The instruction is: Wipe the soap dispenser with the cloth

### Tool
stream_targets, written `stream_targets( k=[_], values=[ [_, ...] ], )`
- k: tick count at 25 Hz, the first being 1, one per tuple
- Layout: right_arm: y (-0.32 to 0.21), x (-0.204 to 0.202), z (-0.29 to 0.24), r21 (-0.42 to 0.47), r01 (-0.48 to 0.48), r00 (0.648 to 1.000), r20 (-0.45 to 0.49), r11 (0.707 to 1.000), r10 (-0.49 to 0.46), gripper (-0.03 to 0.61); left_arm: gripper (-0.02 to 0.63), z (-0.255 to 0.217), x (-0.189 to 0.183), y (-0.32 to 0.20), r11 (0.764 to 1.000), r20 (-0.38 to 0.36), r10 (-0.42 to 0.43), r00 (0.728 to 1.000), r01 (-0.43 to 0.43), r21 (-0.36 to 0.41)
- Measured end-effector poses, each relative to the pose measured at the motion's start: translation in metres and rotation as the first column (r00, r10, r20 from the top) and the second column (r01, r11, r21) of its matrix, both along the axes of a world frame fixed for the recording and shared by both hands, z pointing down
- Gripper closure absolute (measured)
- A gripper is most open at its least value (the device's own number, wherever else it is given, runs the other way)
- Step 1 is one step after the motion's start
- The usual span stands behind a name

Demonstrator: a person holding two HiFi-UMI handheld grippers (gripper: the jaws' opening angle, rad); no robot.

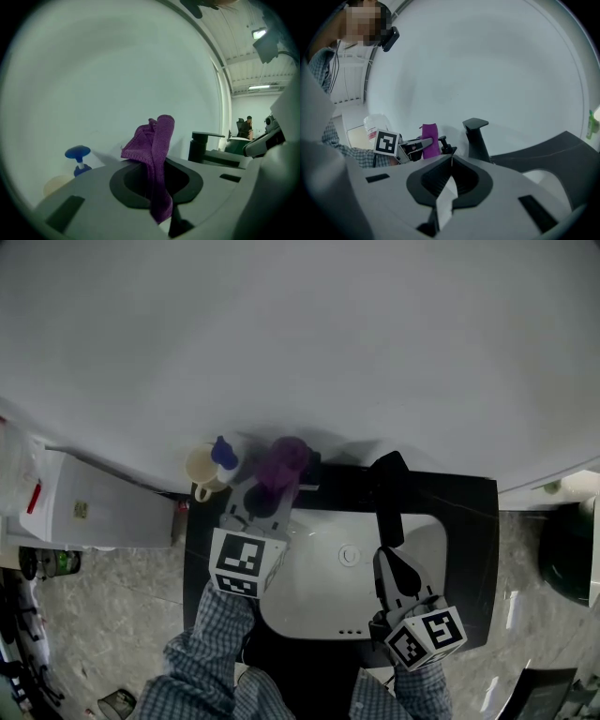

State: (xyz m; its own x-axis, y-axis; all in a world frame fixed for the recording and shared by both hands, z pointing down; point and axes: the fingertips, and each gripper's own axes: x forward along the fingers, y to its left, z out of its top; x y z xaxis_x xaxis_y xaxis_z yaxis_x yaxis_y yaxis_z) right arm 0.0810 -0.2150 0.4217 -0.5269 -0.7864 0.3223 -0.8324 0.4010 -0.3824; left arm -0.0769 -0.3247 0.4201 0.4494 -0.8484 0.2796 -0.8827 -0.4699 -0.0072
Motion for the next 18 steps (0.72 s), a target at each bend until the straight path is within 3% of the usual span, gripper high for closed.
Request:
stream_targets(
  k=[5,11,18],
  values=[
    [0.003,0.008,0.006,-0.013,-0.019,1.000,0.001,1.000,0.019,0.560,0.557,0.013,0.010,0.000,1.000,-0.075,0.029,0.997,-0.028,0.011],
    [0.005,0.013,0.012,-0.025,-0.030,1.000,0.003,0.999,0.030,0.560,0.556,0.045,0.024,0.004,0.996,-0.042,0.077,0.996,-0.079,-0.047],
    [0.006,0.017,0.016,-0.033,-0.047,0.999,0.011,0.998,0.048,0.560,0.557,0.058,0.036,0.007,0.993,-0.086,0.094,0.992,-0.100,-0.069]
  ],
)
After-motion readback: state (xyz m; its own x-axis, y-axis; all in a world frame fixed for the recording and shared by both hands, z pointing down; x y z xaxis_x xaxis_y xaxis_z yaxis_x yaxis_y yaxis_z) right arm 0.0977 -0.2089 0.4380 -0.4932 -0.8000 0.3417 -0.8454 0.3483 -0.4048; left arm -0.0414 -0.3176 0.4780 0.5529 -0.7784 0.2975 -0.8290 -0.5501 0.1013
